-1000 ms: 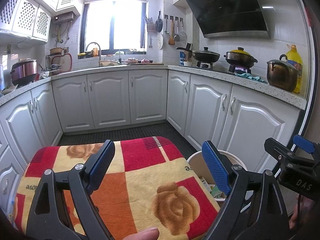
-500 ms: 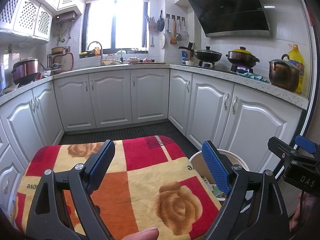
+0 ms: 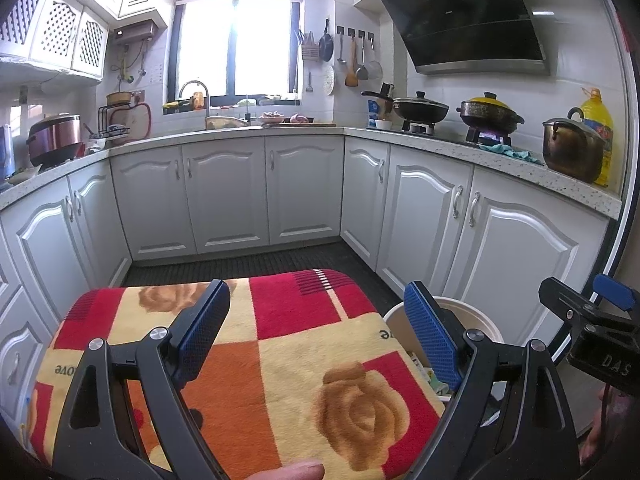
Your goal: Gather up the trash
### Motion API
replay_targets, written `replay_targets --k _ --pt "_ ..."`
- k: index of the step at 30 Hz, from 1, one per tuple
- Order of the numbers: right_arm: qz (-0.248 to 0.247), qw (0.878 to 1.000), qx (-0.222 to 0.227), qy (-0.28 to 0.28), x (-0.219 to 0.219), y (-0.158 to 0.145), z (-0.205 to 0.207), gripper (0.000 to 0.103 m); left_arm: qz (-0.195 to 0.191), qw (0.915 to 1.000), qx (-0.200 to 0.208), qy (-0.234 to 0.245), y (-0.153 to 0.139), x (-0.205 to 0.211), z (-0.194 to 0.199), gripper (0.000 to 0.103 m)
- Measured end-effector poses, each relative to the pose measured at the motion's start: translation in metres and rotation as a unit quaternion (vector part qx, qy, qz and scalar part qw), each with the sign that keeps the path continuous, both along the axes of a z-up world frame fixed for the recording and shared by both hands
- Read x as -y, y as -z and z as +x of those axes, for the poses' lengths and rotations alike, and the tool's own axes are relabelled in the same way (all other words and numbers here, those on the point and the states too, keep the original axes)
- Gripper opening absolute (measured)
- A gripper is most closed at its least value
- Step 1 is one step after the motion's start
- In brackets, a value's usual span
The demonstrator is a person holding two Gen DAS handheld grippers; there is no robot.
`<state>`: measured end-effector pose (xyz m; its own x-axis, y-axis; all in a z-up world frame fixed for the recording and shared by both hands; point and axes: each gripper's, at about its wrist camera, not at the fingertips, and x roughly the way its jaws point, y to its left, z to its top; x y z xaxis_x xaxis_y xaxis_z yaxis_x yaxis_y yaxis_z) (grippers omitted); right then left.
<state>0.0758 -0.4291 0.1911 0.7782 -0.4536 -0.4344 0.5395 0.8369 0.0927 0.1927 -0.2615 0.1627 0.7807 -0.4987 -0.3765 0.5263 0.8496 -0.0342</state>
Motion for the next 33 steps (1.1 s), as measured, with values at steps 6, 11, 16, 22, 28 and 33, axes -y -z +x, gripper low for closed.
replay_targets --k 6,11,16,22,28,33 --pt "0.002 1.000 -0.002 0.001 0.0010 0.0012 0.0005 0.102 0.001 1.0000 0.000 -0.002 0.0001 0.0006 0.0004 0.089" --pt "0.003 1.000 -0.006 0.000 0.0020 0.0019 0.0012 0.102 0.000 1.0000 -0.001 -0.002 0.0000 0.0000 0.0006 0.089" --pt "0.003 1.000 -0.009 -0.001 0.0016 0.0030 0.0022 0.102 0.000 1.0000 -0.001 -0.002 0.0009 -0.0005 0.0010 0.089" --pt "0.006 1.000 -0.012 -0.003 0.0027 0.0046 0.0032 0.102 0.001 1.0000 -0.002 -0.003 0.0023 -0.0008 0.0018 0.088" --pt "0.006 1.000 -0.012 -0.003 0.0029 0.0048 0.0038 0.102 0.001 1.0000 -0.005 -0.003 0.0060 -0.0011 0.0029 0.089" --pt "0.008 1.000 -0.013 -0.003 0.0023 0.0055 0.0040 0.102 0.000 1.0000 -0.008 -0.002 0.0060 -0.0023 0.0030 0.088"
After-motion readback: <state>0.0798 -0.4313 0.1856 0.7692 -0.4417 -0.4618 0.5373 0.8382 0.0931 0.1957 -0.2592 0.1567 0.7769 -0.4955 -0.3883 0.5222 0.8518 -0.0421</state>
